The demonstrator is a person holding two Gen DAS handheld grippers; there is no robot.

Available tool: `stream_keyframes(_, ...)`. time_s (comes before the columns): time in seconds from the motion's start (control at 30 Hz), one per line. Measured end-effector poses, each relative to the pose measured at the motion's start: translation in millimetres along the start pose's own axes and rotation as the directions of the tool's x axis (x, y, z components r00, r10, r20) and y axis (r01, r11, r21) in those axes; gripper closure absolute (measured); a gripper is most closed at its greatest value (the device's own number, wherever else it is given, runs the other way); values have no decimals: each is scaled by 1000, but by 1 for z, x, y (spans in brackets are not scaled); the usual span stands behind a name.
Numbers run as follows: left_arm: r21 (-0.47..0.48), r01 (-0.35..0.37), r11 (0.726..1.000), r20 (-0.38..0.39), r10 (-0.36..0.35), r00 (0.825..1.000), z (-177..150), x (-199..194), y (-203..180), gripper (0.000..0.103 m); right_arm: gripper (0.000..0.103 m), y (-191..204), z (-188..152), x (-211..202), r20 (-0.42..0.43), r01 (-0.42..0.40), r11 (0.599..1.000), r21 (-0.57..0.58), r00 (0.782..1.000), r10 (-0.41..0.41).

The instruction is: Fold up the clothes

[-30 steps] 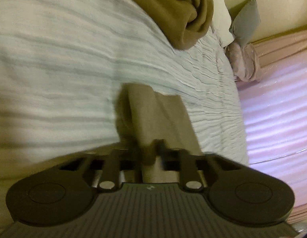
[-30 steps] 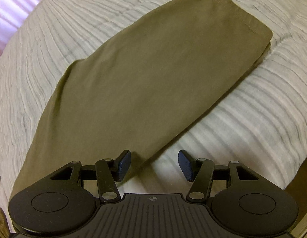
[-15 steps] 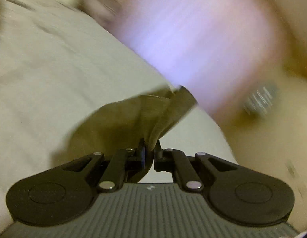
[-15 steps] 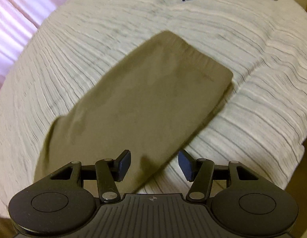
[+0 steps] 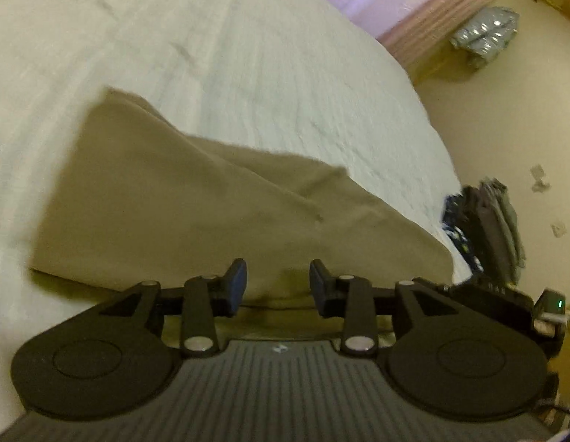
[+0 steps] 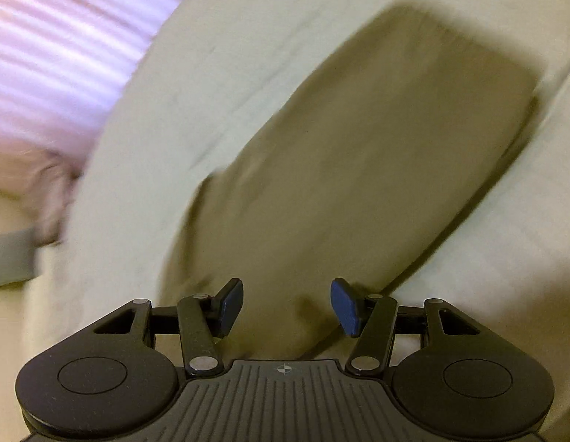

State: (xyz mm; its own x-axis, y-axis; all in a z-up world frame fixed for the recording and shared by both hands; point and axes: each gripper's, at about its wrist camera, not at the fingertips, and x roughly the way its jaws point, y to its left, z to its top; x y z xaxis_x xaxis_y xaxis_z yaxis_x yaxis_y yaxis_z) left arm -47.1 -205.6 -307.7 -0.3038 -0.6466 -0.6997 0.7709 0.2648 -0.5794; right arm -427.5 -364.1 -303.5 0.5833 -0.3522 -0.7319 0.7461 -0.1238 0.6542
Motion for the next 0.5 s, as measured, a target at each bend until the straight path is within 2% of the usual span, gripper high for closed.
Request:
stream_keyframes(0.13,-37,-36,999,30,37,999,7,-22,16,72,47,19,-32,30,-106,-110,994,-17,988,108)
stream_keyframes(0.23,-78,-31,996,36,34,999,11,-30,28,72,47,27,-55,47,-136,-145,989,-10,980,142)
stream_keyframes(0.5,-126,-15,992,35,19,999,16,-33,50,72,47,20,-64,71,-70,-149,985,86,985,155)
